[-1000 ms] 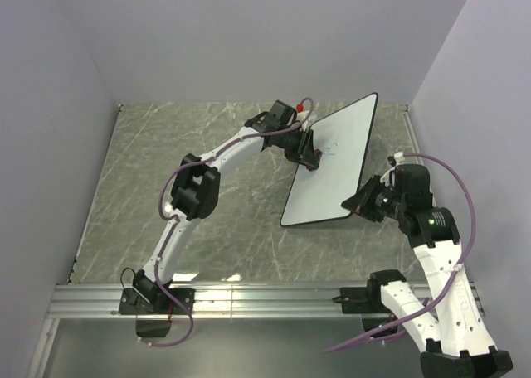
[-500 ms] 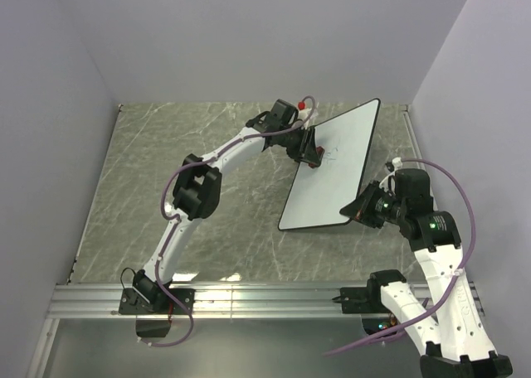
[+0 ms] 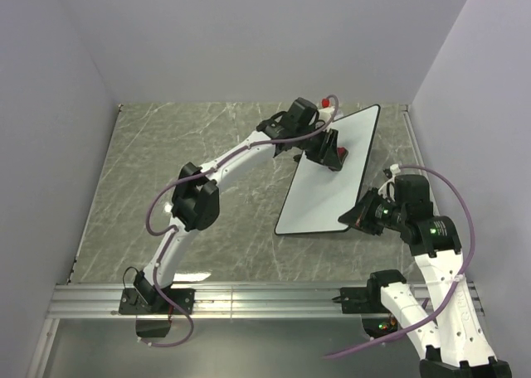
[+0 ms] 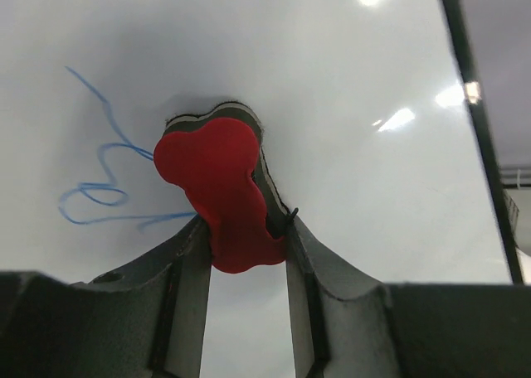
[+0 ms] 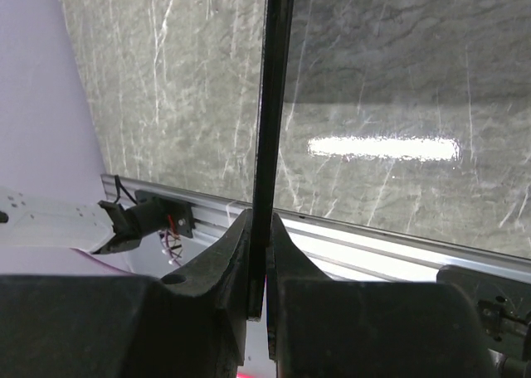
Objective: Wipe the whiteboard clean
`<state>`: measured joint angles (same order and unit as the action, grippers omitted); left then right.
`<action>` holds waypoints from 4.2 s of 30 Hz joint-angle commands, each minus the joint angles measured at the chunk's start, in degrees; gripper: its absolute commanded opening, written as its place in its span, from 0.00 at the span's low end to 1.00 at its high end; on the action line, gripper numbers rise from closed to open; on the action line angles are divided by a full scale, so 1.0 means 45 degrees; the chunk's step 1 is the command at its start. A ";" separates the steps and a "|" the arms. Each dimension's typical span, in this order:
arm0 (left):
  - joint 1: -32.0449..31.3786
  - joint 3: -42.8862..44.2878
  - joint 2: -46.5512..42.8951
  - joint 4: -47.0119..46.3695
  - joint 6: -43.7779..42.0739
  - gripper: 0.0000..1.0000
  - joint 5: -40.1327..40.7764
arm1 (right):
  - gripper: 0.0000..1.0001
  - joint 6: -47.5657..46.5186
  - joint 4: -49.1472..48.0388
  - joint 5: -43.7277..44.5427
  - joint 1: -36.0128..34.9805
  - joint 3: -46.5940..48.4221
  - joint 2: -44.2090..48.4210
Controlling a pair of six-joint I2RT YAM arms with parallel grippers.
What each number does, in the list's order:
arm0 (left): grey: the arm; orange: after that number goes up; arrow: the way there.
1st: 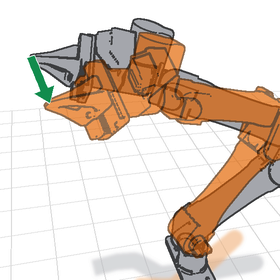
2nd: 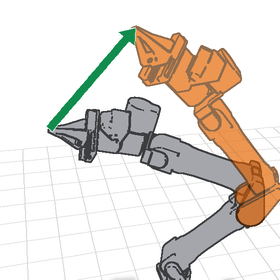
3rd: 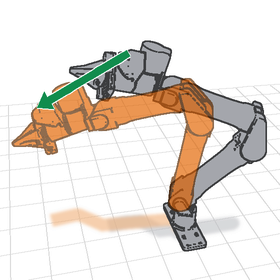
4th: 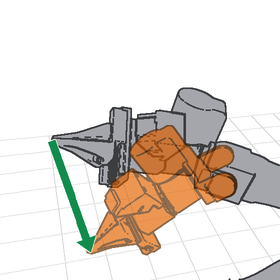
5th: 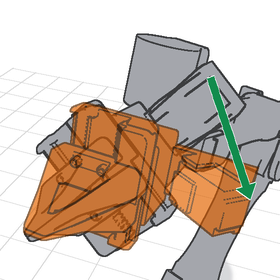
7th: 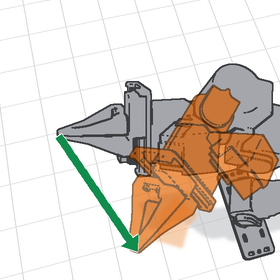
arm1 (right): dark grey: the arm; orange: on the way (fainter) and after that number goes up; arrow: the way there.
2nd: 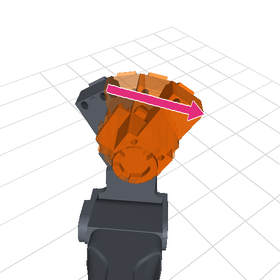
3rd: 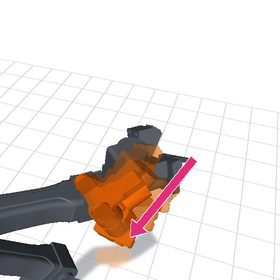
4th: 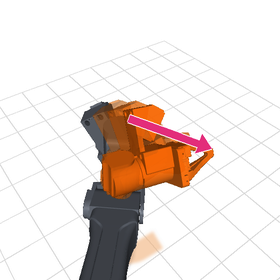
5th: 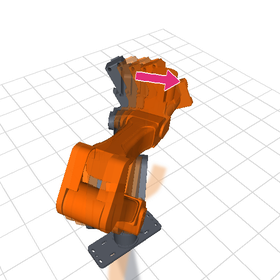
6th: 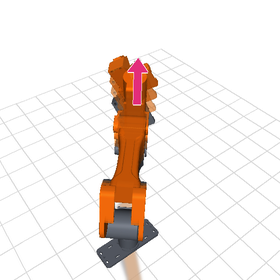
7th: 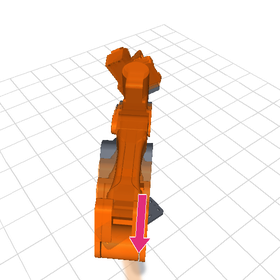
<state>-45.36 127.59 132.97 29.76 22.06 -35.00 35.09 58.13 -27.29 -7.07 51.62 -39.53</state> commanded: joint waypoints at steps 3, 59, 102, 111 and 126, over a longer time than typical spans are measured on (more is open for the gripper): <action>0.0744 0.0708 0.1427 -0.0207 0.0331 0.00 0.1215 | 0.00 -0.2075 0.0265 -0.2803 -0.0402 0.0366 0.0366; 0.0823 0.1197 0.2404 0.0516 0.0019 0.00 0.2782 | 0.00 -0.2700 0.0482 -0.2491 -0.0831 -0.0806 0.0757; 0.1194 0.0964 0.2992 0.1901 0.1074 0.00 0.3110 | 0.00 -0.2661 -0.0086 -0.2257 -0.1066 -0.0884 0.0347; -0.0132 -0.3001 -0.0523 0.0752 0.0371 0.00 0.2020 | 0.00 -0.2583 -0.0456 -0.2197 -0.1065 -0.0903 0.0151; -0.0563 -0.0463 0.0041 -0.0928 0.1112 0.00 0.0217 | 0.00 -0.2622 -0.0515 -0.2354 -0.1104 -0.0825 -0.0123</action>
<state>-46.50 125.49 131.74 30.41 25.52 -31.99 33.10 60.69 -32.10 -9.52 47.31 -39.31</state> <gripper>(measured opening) 0.403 0.152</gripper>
